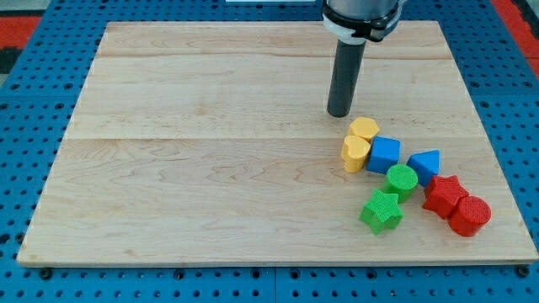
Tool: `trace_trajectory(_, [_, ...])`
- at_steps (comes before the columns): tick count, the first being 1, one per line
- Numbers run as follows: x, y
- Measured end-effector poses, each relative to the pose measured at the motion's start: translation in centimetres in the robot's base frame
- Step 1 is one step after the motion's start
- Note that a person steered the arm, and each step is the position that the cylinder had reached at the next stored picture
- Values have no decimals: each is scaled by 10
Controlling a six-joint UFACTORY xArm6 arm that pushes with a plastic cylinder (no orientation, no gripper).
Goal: Push the red circle at the top left of the board
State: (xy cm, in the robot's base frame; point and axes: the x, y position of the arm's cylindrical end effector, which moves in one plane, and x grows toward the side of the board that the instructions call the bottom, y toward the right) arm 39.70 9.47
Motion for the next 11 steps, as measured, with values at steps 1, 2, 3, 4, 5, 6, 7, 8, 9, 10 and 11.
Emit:
trace_trajectory(1, [0, 0])
trace_trajectory(2, [-4, 11])
trace_trajectory(3, [-32, 107])
trace_trajectory(4, [43, 218])
trace_trajectory(5, [136, 250])
trace_trajectory(6, [181, 235])
trace_trajectory(7, [201, 197])
trace_trajectory(8, [166, 150])
trace_trajectory(9, [136, 93])
trace_trajectory(10, [144, 105])
trace_trajectory(11, [152, 184])
